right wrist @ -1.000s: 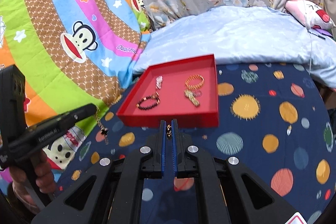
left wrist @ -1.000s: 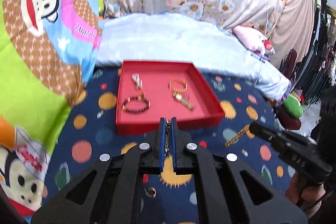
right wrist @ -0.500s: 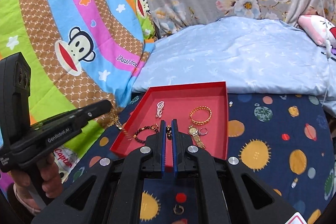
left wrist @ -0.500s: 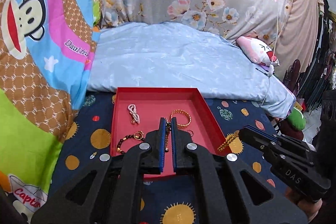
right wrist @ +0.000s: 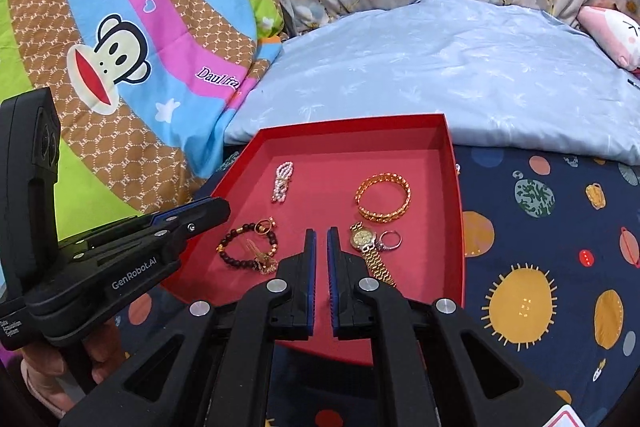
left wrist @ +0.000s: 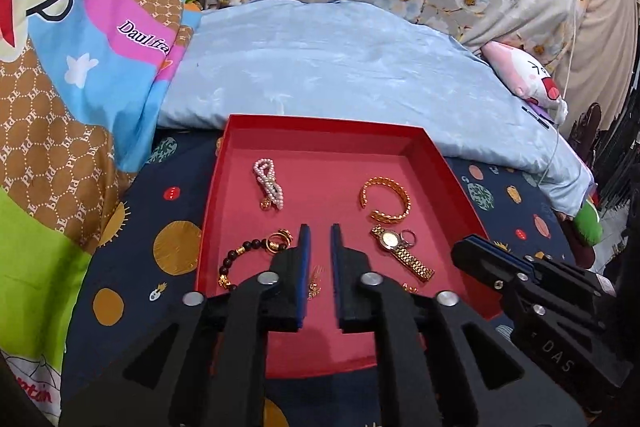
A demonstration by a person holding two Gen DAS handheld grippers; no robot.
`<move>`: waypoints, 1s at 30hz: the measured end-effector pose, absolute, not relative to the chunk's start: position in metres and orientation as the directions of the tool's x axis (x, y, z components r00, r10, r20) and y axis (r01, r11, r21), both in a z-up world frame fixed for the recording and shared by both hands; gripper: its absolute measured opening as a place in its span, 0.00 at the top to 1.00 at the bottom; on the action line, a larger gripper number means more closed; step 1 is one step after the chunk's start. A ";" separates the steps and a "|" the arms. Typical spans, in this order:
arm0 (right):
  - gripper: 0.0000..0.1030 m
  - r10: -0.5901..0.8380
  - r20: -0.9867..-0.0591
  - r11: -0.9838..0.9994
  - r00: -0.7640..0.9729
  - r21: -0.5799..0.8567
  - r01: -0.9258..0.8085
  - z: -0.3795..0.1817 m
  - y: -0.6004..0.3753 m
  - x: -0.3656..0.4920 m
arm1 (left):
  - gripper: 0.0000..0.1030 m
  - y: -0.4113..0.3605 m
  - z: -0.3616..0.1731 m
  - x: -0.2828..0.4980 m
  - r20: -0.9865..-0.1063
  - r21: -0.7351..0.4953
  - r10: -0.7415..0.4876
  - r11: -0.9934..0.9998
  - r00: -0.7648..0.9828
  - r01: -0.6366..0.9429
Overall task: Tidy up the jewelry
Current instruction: 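Move the right tool to the gold hoop earring while the left tool reaches a small gold ring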
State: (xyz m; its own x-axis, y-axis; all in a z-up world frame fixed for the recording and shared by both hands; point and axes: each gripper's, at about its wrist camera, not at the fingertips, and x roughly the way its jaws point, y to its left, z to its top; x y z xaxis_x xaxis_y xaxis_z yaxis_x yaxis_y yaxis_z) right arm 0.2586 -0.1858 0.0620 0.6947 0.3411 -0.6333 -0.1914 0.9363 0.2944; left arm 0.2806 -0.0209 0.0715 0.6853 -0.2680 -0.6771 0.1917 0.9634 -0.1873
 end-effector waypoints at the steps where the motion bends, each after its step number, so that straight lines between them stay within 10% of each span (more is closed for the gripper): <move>1: 0.91 0.336 -0.630 0.938 0.701 0.288 -0.191 0.063 -0.186 0.258 | 0.74 -0.019 0.071 0.281 -0.675 -0.188 -0.260 0.966 0.690 0.181; 5: 0.87 0.314 -0.610 0.946 0.727 0.268 -0.184 0.071 -0.189 0.249 | 0.39 -0.009 0.081 0.272 -0.637 -0.170 -0.204 0.978 0.744 0.123; 30: 0.70 0.274 -0.708 0.946 0.651 0.322 -0.048 0.018 -0.216 0.086 | 0.25 0.016 0.006 0.112 -0.772 -0.124 -0.125 0.991 0.624 0.046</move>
